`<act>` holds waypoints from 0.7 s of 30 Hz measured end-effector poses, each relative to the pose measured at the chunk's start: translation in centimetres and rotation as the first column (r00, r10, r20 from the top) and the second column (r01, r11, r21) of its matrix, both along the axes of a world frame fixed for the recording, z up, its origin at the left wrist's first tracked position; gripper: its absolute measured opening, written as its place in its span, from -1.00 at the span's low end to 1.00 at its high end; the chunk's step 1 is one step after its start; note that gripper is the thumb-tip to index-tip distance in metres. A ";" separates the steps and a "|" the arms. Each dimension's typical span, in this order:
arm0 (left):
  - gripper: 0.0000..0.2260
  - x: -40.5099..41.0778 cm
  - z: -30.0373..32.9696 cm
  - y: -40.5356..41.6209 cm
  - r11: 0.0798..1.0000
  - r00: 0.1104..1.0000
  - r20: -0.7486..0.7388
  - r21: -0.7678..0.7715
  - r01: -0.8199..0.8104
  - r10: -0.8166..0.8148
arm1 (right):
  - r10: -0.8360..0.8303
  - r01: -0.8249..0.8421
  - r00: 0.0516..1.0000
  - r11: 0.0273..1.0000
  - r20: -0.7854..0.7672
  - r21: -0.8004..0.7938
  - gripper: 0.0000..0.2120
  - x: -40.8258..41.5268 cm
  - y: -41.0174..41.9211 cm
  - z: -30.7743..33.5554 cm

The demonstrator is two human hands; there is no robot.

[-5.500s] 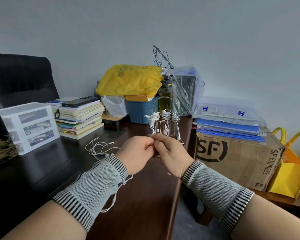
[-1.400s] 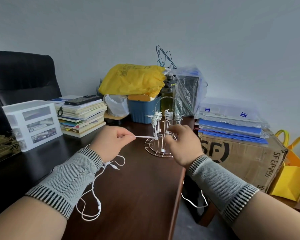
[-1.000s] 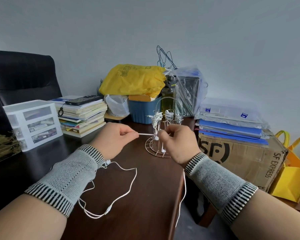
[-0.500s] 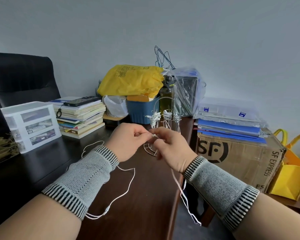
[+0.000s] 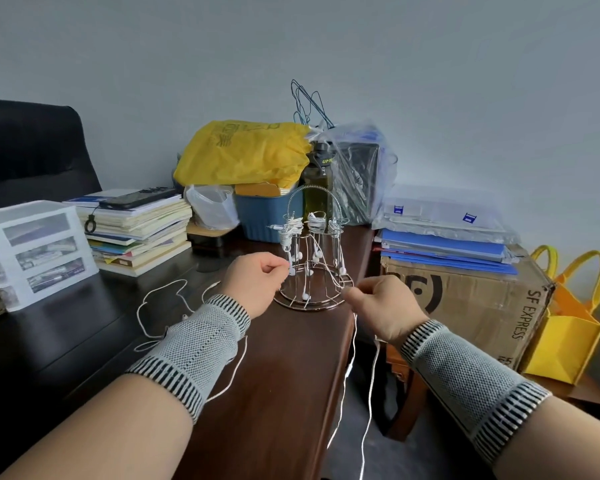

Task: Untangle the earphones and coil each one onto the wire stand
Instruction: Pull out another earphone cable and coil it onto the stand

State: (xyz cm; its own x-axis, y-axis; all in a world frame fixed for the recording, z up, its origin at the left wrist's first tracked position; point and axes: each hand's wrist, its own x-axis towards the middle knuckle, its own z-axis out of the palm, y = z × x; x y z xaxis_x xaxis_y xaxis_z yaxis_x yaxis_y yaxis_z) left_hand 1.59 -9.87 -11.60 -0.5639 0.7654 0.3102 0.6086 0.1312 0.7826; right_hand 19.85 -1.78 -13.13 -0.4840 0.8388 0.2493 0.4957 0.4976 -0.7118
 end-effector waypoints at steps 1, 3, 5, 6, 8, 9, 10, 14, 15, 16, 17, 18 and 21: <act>-0.87 0.2 -0.3 0.7 1.000 1.000 0.021 0.003 0.000 0.000 | -0.009 0.008 1.000 1.000 0.022 0.027 -0.70 0.0 0.2 -0.2; -0.84 0.6 -0.7 1.9 1.000 0.997 0.083 0.022 -0.006 0.005 | -0.036 0.032 0.998 0.996 0.042 0.081 -0.82 -0.1 0.6 -0.4; -0.81 0.9 -1.1 3.0 0.998 0.990 0.143 0.051 -0.021 0.014 | -0.063 0.059 0.997 0.992 0.036 0.115 -0.82 -0.4 1.2 -0.5; -0.80 1.0 -1.2 3.6 0.997 0.986 0.166 0.065 -0.032 0.021 | -0.073 0.070 0.997 0.991 0.028 0.115 -0.76 -0.7 1.6 -0.5; -0.79 1.2 -1.6 4.4 0.995 0.974 0.219 0.076 -0.069 0.051 | -0.089 0.086 0.996 0.991 0.024 0.107 -0.68 -1.3 2.4 -0.6; -0.78 1.2 -1.8 4.8 0.994 0.968 0.243 0.076 -0.083 0.062 | -0.098 0.094 0.995 0.991 0.032 0.100 -0.64 -1.8 2.8 -0.8; -0.78 1.2 -2.0 5.0 0.994 0.964 0.258 0.069 -0.089 0.068 | -0.107 0.103 0.993 0.990 0.044 0.095 -0.61 -2.3 3.3 -1.0; -0.75 1.0 -2.3 5.7 0.996 0.966 0.250 0.034 -0.077 0.066 | -0.137 0.129 0.988 0.986 0.074 0.102 -0.59 -4.5 4.6 -1.7; -0.75 0.7 -2.3 5.9 0.996 0.968 0.241 0.035 -0.082 0.071 | -0.139 0.130 0.987 0.986 0.078 0.103 -0.62 -5.0 4.9 -1.8; -0.75 0.4 -2.1 6.1 0.996 0.971 0.226 0.031 -0.086 0.077 | -0.135 0.128 0.988 0.988 0.080 0.090 -0.65 -5.4 5.3 -1.9; -0.74 0.2 -2.1 6.2 0.996 0.977 0.198 0.016 -0.087 0.082 | -0.127 0.122 0.988 0.990 0.084 0.070 -0.68 -5.9 5.6 -2.1; -0.74 0.2 -2.0 6.3 0.997 0.985 0.150 -0.017 -0.078 0.079 | -0.117 0.113 0.989 0.993 0.094 0.045 -0.71 -6.1 5.8 -2.4; -0.71 0.8 -2.6 6.3 0.972 0.993 -0.114 -0.231 -0.041 0.015 | -0.109 0.110 0.993 0.994 0.048 -0.027 -0.89 -6.5 6.5 -3.8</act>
State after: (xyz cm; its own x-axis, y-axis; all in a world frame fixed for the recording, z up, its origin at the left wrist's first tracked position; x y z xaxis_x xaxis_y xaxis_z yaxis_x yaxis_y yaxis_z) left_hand 2.40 -3.55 -14.15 -0.5584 0.8081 0.1873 0.6832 0.3199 0.6565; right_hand 13.34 4.71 -16.91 -0.3995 0.8940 0.2028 0.5785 0.4174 -0.7008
